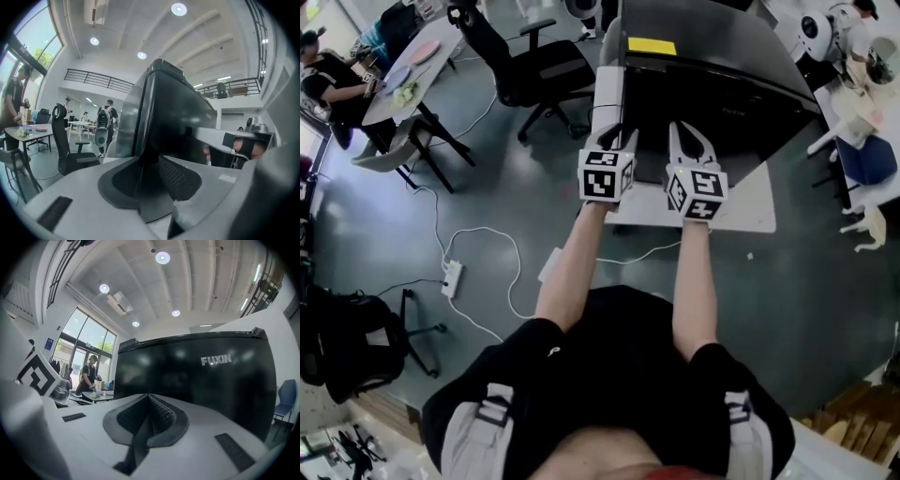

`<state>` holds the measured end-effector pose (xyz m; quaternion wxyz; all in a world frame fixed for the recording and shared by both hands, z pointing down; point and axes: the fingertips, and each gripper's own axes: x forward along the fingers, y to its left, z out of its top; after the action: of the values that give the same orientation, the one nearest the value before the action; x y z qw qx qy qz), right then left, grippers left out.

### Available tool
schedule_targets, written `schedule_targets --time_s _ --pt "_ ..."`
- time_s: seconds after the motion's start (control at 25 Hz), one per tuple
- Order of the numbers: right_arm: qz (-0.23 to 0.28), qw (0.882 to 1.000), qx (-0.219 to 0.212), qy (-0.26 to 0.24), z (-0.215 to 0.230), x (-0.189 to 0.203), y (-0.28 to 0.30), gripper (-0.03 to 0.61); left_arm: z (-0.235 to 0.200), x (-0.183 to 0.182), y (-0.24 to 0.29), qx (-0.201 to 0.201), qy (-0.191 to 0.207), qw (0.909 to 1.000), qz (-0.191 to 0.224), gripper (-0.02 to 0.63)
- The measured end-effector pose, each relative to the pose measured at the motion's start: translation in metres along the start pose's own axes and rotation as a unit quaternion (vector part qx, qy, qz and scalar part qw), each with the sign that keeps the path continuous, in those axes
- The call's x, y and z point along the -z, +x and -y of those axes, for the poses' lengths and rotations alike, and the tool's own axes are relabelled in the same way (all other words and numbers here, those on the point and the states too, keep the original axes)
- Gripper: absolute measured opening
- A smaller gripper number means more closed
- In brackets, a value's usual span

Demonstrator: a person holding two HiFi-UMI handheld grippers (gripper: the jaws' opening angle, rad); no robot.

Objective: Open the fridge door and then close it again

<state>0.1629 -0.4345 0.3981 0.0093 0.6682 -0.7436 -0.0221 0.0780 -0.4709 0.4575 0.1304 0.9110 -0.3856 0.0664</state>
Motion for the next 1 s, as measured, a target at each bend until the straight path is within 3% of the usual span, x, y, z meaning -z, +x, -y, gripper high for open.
schedule_targets --time_s 0.12,0.24,0.36,0.48,0.68,1.0 --pt "-0.002 1.0 0.011 0.009 0.015 0.001 -0.015 -0.006 0.008 -0.008 -0.01 -0.001 -0.01 0.9996 0.027 0.085" --pt "-0.004 1.0 0.004 0.011 0.018 0.007 -0.03 -0.006 0.015 -0.024 -0.026 -0.025 -0.002 0.9962 0.083 0.0" --pt "0.002 1.0 0.002 0.014 0.022 0.011 -0.041 -0.006 0.031 -0.032 -0.034 -0.025 -0.006 0.9923 0.121 -0.002" --pt "0.017 0.999 0.016 0.045 0.042 0.012 -0.052 -0.006 0.048 -0.029 -0.028 -0.016 -0.007 0.9924 0.122 -0.002" --pt "-0.013 0.999 0.034 0.018 0.058 0.026 -0.068 -0.006 0.069 -0.013 -0.021 -0.008 -0.009 0.9934 0.114 -0.001" --pt "-0.035 0.999 0.022 0.009 0.072 0.034 -0.076 -0.006 0.094 -0.007 -0.009 0.005 0.0 0.9942 0.107 0.0"
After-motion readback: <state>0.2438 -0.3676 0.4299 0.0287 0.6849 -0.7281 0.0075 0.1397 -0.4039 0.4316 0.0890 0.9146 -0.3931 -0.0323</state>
